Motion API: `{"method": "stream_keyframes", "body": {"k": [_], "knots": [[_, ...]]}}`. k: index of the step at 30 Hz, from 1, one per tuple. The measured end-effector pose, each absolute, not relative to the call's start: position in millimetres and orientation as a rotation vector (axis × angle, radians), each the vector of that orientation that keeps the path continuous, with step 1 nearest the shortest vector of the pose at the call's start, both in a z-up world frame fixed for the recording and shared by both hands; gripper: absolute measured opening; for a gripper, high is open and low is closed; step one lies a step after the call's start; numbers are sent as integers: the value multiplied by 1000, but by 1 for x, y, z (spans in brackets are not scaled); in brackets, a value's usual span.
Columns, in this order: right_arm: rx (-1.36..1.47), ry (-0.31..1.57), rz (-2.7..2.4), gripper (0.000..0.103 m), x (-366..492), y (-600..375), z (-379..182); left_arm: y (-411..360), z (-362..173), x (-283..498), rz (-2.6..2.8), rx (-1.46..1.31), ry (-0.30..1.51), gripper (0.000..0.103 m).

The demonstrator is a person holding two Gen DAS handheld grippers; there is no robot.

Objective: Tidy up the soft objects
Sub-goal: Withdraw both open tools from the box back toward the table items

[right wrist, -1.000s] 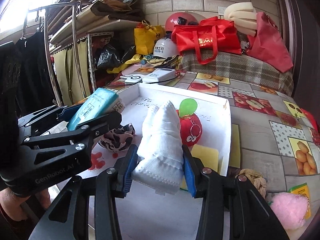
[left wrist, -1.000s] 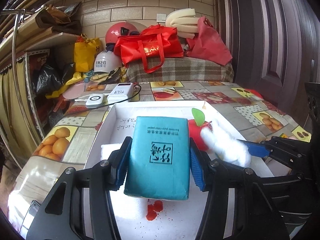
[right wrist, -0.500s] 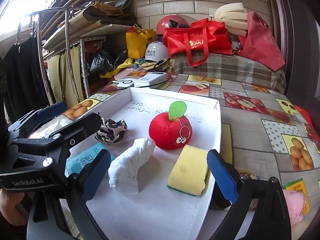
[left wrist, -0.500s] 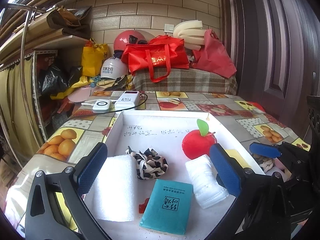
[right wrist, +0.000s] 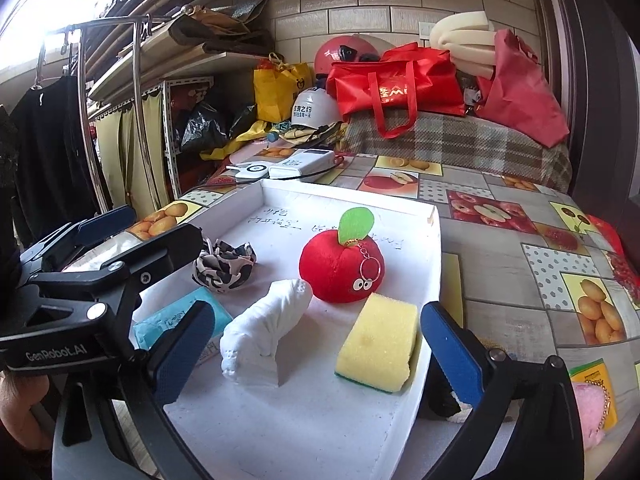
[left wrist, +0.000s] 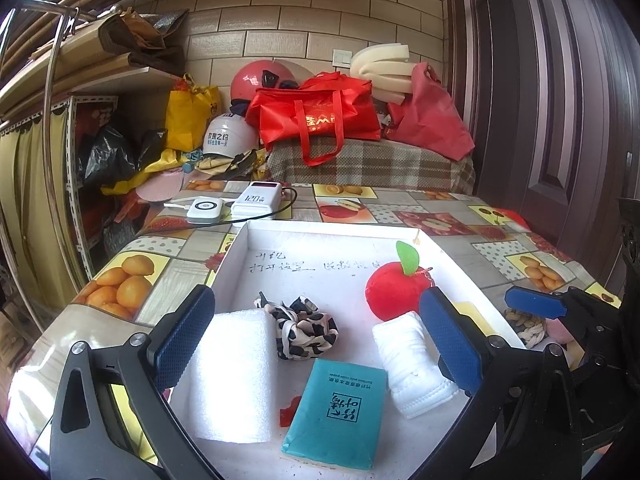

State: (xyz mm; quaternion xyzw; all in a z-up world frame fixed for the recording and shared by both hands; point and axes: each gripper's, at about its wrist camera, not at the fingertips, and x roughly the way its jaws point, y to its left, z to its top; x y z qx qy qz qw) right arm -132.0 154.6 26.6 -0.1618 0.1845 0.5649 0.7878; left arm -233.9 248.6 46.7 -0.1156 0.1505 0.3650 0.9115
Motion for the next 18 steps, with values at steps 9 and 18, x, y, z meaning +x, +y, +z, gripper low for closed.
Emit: {"method": "stream_keyframes", "body": {"k": [9,18], "knots": [[-350,354,1239,103,-140,148,30,244,47,-236,761,-216,286,103],[-291,208,1215,103,-159,108,36,228,53,-247,710,-194,211,103]]}}
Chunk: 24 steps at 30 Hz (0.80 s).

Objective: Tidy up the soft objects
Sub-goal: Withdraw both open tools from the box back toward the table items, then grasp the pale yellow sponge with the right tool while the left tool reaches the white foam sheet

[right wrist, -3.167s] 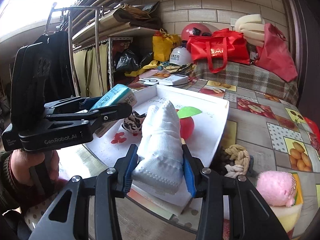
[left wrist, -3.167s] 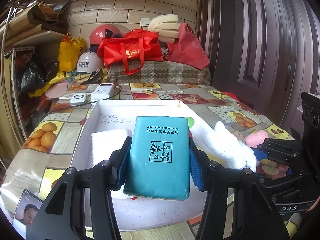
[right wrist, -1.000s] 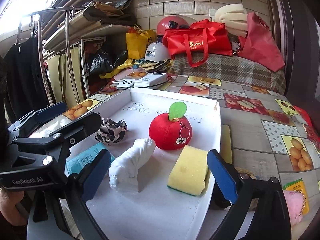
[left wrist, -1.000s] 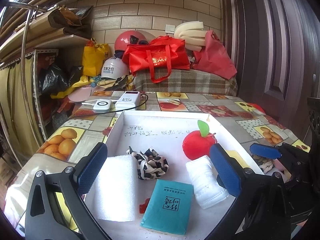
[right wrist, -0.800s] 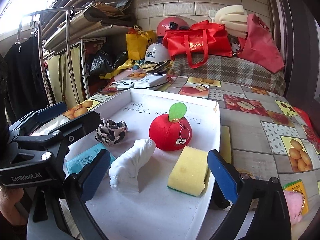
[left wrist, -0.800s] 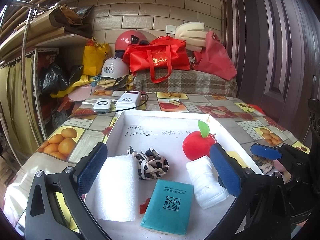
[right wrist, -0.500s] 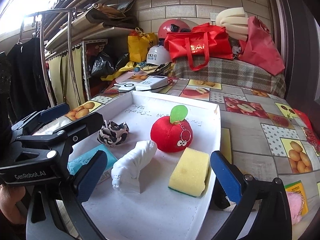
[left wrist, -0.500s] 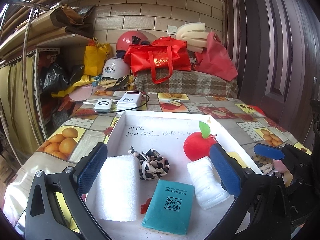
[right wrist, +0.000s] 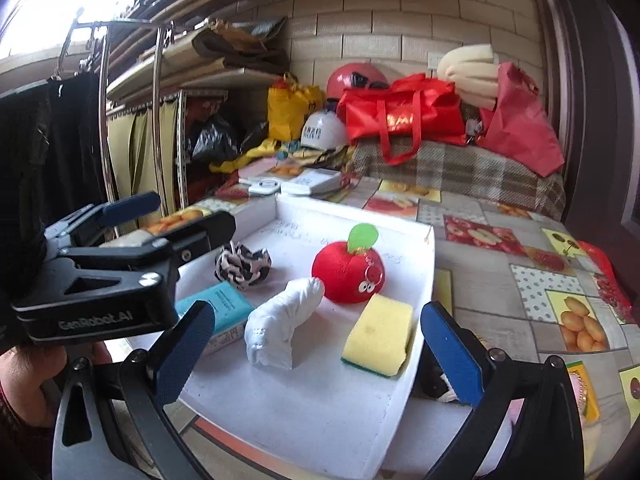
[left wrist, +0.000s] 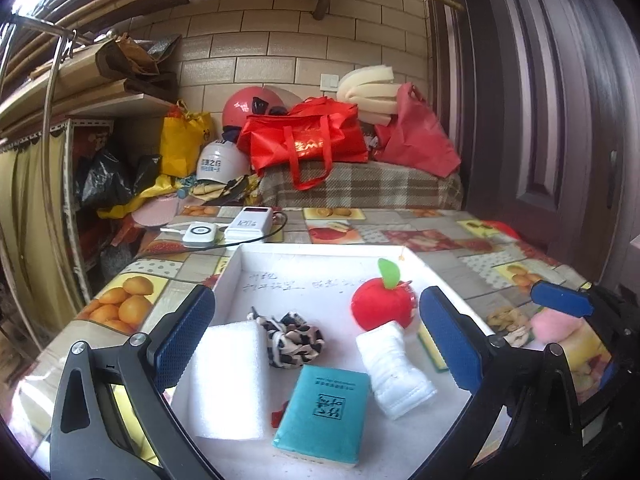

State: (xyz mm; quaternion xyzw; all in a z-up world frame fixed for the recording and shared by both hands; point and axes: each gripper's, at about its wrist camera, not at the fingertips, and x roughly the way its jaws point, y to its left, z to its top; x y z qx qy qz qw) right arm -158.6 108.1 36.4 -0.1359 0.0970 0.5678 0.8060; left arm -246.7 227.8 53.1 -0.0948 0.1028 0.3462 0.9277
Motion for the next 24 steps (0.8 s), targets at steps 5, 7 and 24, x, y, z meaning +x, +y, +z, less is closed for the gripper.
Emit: {"method": "stream_keyframes", "body": {"k": [5,7,24], "knots": [[-90,75,1189,103,-156,56,58,222,55,-249,727,-185,198,103],[5,41,1138,103,-149,33,65,217,57,-251,718,-169,178,103],[-225,456,1040,103,-24,-34,39,154,57,-209,300,-124,303,103]]}}
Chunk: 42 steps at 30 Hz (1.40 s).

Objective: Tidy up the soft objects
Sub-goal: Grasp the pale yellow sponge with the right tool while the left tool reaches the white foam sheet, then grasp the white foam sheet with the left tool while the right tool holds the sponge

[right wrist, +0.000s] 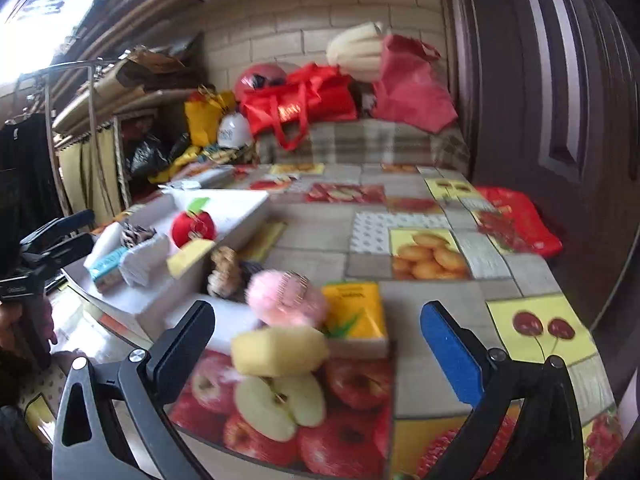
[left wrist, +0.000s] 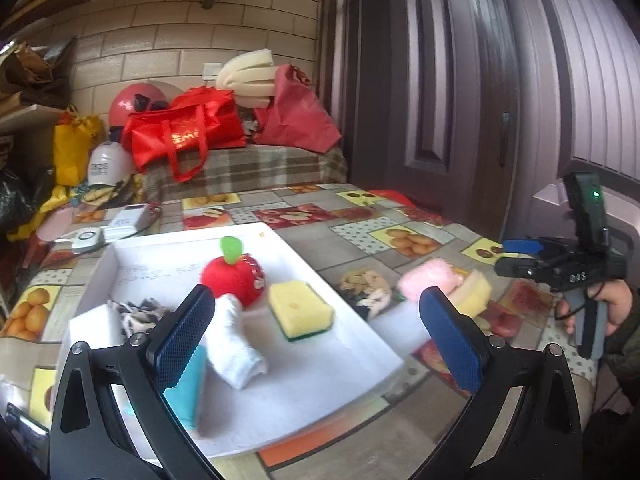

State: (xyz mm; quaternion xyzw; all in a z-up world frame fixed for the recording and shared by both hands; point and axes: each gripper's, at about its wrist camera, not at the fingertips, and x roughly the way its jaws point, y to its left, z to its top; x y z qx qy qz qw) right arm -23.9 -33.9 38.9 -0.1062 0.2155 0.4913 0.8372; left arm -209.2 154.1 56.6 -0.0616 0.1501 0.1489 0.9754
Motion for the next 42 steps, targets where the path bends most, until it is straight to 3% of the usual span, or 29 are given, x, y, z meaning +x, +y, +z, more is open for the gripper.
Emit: {"method": "stream_keyframes", "body": {"k": [7,9,13,14,15,18,26,34,42], "knots": [[-354,444,1168,98,-45,-28,35,119,56,-181,187,-37,384,103],[-445,428,1197,83,-59,-14,31,115,55,-176,181,-15,405,103],[-500,453,1185,82,-62,12,22,111,54,-171,168,6,424,103],[-513,480,1173,77,-58,18,18,111,53,-173,168,10,424,103],[-532,517,1163,62,-54,24,13,111,53,-173,168,14,424,103],[-549,532,1172,54,-48,13,11,110,53,-173,156,20,429,103],[-345,604,1022,54,14,-43,21,87,42,-119,-3,5,587,103],[-307,600,1068,54,14,-43,24,84,18,-59,102,46,787,102],[-275,615,1097,54,19,-40,23,76,12,-59,85,14,854,102]]}}
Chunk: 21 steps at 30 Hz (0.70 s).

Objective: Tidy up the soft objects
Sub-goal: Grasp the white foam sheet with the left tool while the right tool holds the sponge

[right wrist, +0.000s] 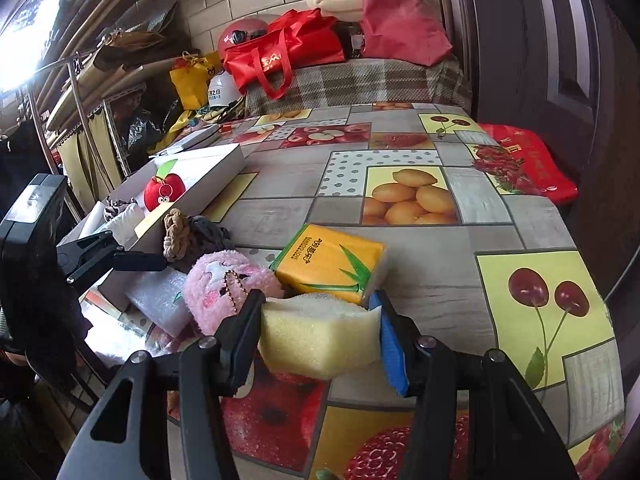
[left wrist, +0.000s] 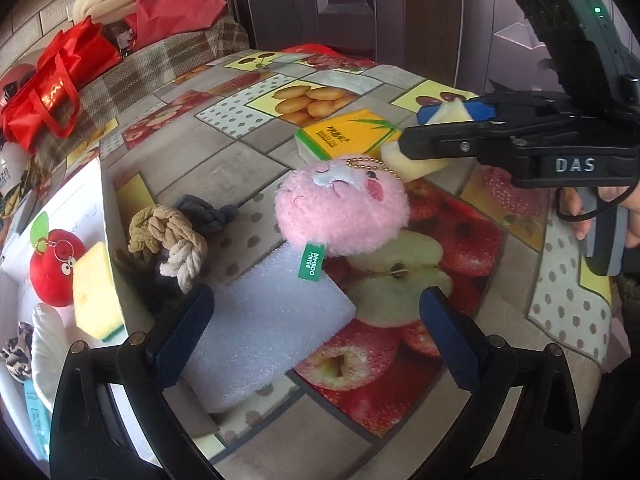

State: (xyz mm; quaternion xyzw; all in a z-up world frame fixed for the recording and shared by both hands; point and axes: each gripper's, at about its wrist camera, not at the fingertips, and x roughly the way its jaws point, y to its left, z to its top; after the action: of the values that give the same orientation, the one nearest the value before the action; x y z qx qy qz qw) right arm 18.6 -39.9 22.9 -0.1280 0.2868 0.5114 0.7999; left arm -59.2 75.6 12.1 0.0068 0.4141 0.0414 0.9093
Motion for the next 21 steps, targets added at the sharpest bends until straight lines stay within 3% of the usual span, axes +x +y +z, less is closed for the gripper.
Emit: {"method": "stream_keyframes", "body": {"k": [4,7,14,21], "knots": [[-261,618,1102,54,20,-41,23,65,26,-75,-58,-80,835,102],[-252,621,1105,54,21,-42,24,56,34,-78,25,71,812,102],[-250,628,1104,54,22,-43,23,72,10,-50,47,165,967,102],[-229,643,1107,54,26,-43,22,69,11,-52,5,103,974,102]]}}
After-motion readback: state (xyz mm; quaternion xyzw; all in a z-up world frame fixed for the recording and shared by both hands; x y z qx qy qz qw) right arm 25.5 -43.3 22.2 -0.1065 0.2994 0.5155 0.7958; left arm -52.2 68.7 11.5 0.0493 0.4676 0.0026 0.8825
